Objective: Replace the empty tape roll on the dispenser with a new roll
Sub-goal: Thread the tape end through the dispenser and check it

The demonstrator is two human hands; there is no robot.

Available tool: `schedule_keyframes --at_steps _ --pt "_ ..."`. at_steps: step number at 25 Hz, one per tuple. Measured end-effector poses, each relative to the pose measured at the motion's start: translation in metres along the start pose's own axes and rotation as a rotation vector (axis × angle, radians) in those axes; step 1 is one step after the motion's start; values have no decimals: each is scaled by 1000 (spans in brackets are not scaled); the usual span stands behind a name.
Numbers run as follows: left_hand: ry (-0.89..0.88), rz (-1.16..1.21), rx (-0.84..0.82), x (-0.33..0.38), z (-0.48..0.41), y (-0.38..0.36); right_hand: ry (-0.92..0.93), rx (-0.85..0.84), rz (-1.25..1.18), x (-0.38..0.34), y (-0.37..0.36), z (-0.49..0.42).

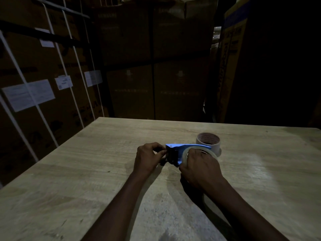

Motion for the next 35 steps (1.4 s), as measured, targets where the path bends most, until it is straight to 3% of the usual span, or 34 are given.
schedule_keyframes --at_steps 15,24,35 --pt "-5 -24 -15 -1 -1 5 -55 38 28 1 -1 0" --pt "56 157 -191 -6 5 12 -38 17 34 0 0 0" --pt "-51 37 -44 2 6 15 -30 41 30 -2 1 0"
Point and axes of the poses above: each hand's wrist, its own z-axis away from the middle knuckle, its own y-axis out of the back of the hand, x = y × z, the point moved 6 cm from there along -z, towards the middle knuckle, and after that the axes turned 10 degrees about y, right-handed, at the moved point
